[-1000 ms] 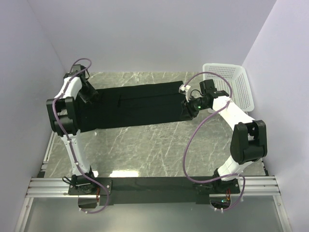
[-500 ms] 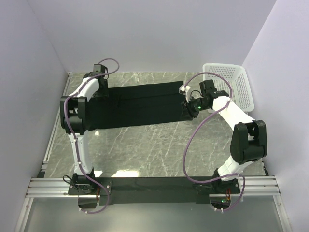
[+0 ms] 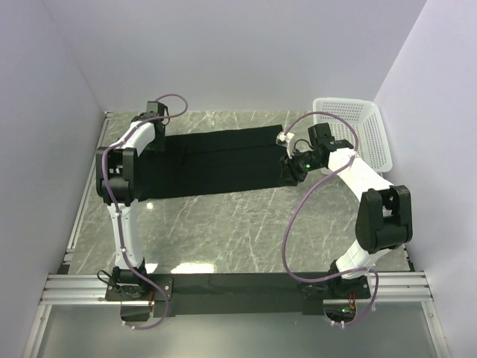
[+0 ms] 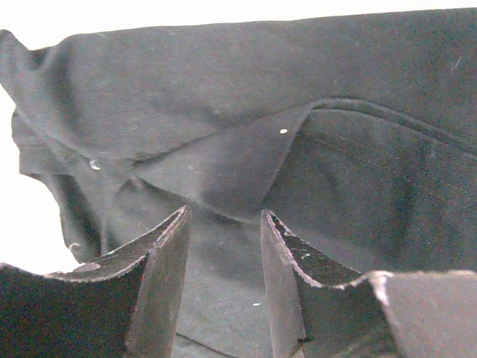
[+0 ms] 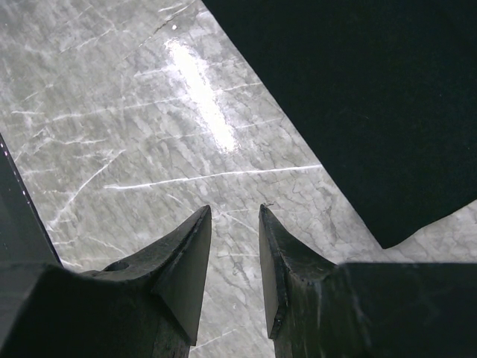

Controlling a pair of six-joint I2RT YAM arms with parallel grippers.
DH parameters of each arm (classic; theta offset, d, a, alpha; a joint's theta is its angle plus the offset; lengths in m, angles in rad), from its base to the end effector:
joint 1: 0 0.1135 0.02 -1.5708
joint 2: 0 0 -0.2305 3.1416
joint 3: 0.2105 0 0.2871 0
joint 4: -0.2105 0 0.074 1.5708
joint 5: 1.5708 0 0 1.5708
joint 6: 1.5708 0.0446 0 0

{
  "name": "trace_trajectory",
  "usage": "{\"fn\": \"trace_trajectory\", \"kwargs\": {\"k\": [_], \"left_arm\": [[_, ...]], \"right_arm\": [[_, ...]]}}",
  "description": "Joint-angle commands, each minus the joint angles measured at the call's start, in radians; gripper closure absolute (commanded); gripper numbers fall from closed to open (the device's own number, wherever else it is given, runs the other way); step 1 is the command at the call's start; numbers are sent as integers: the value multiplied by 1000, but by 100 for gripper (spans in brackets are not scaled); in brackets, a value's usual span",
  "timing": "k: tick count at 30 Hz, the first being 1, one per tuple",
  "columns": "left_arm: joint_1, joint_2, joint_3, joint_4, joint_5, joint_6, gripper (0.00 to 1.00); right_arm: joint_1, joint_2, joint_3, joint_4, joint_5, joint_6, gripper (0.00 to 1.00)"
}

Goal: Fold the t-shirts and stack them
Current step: Fold the tshirt

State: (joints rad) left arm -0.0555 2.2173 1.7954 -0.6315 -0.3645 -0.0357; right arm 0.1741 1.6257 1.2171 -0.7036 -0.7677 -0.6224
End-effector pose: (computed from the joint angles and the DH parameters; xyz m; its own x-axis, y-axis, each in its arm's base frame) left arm 0.4969 -0.0117 0.1367 -0.8628 0.0145 -0.5054 -0.1551 0.9438 0.2920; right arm 0.3503 0.0931 0.1920 -0.4683 -0.5083 -0.7227 -0.8621 0.4419 0.2479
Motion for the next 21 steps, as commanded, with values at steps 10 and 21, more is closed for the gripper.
{"fn": "trace_trajectory", "kwargs": {"k": [10, 21], "left_arm": [[-21, 33, 10, 39, -68, 25, 56], [-23, 51, 33, 44, -119, 14, 78]], "right_arm": [[1, 0, 25, -2, -2, -7, 61], [-1, -1, 30, -4, -4, -5, 61]]}}
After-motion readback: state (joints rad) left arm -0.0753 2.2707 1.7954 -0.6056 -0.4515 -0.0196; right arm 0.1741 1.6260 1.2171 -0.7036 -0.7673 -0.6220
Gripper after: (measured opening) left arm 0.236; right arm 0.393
